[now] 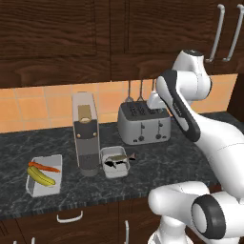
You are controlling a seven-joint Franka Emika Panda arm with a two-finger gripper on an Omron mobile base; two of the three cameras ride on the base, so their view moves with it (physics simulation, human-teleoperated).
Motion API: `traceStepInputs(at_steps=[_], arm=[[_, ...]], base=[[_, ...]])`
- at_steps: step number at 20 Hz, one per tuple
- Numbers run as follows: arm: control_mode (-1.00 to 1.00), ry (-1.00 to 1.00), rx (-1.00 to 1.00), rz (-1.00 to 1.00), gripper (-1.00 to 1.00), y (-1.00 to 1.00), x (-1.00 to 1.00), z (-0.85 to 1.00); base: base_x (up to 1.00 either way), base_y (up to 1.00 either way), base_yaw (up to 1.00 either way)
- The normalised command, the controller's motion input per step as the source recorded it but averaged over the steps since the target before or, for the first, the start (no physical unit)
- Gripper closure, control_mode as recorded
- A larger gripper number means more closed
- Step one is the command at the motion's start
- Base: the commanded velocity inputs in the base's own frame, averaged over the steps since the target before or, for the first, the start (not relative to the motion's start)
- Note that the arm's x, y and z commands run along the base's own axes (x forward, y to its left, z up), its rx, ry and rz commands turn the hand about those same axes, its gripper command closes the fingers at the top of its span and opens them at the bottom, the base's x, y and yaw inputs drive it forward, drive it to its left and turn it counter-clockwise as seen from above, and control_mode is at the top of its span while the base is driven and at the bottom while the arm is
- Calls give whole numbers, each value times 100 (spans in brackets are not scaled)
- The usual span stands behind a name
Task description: Take the meat container that has the fish and place it on the second highest rack of the freezer. Then take the vegetable container that has the carrot and cucumber and place it on the highest rack of the freezer.
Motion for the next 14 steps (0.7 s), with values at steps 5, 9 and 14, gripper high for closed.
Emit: traceStepInputs(at_steps=[5,9,14], arm=[[-100,4,-6,4,-100,37,-8,-16],[-100,14,-22,35,-100,84,-54,-70],[-100,6,-30,37,-100,94,-61,-67]], base=[[0,0,0],[0,0,0],[0,0,0]])
